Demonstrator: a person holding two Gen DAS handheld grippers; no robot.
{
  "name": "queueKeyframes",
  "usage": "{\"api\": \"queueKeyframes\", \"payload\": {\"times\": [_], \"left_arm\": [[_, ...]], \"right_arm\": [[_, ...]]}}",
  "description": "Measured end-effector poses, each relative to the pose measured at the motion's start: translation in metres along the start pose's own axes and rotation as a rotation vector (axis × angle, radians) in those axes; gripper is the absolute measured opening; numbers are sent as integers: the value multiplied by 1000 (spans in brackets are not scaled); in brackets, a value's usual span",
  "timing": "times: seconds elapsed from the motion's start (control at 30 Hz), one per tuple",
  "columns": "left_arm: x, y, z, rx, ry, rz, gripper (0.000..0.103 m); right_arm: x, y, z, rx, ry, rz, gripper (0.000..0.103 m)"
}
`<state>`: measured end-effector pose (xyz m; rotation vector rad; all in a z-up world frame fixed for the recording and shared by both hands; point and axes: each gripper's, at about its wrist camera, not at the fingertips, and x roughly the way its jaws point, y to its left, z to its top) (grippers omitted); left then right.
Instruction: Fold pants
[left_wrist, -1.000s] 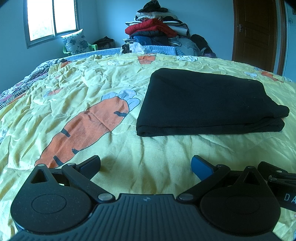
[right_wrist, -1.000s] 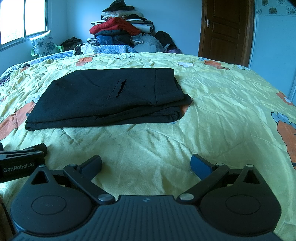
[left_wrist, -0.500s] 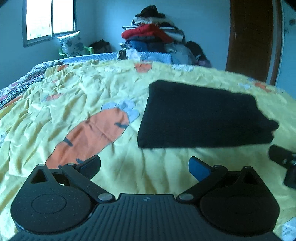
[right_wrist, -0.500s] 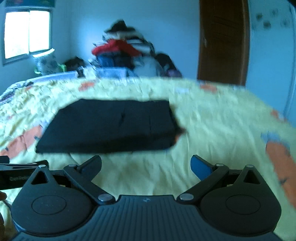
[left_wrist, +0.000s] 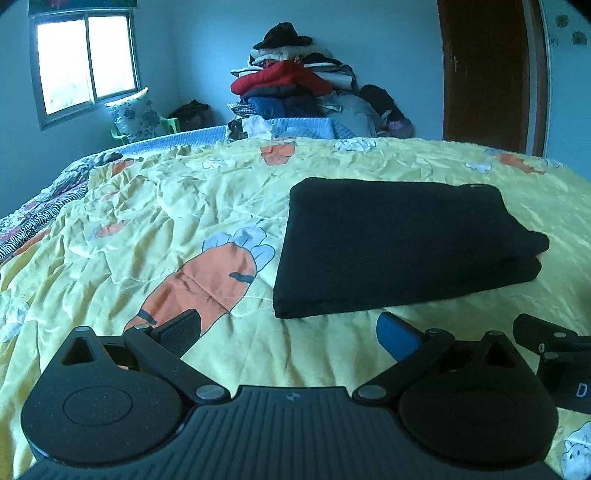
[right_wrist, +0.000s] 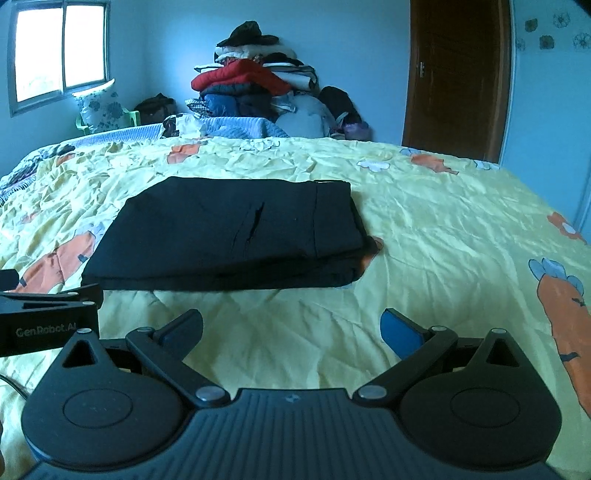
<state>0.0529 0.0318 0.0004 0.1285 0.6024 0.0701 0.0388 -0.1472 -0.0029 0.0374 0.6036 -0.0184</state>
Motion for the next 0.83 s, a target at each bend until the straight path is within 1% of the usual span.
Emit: {"api": "queueKeyframes", "payload": {"times": [0.4, 0.57, 0.63, 0.67, 0.73, 0.83], "left_arm": [[2, 5, 0, -25, 18, -21, 103], [6, 3, 1, -15, 35, -26, 102], [5, 3, 0, -11, 12, -47, 97], [3, 3, 0, -10, -7, -47, 93], [-1, 1, -2, 0, -55, -31, 93], [-6, -3, -2, 17, -94, 12, 93]], "right_arm": [[2, 3, -6, -3, 24, 27, 103], [2, 5, -6, -11, 21, 35, 103], [2, 5, -6, -12, 18, 37, 103], [2, 5, -5, -10, 18, 38, 103], [3, 4, -6, -10, 21, 43, 103], [4, 3, -6, -7, 25, 42, 103]]}}
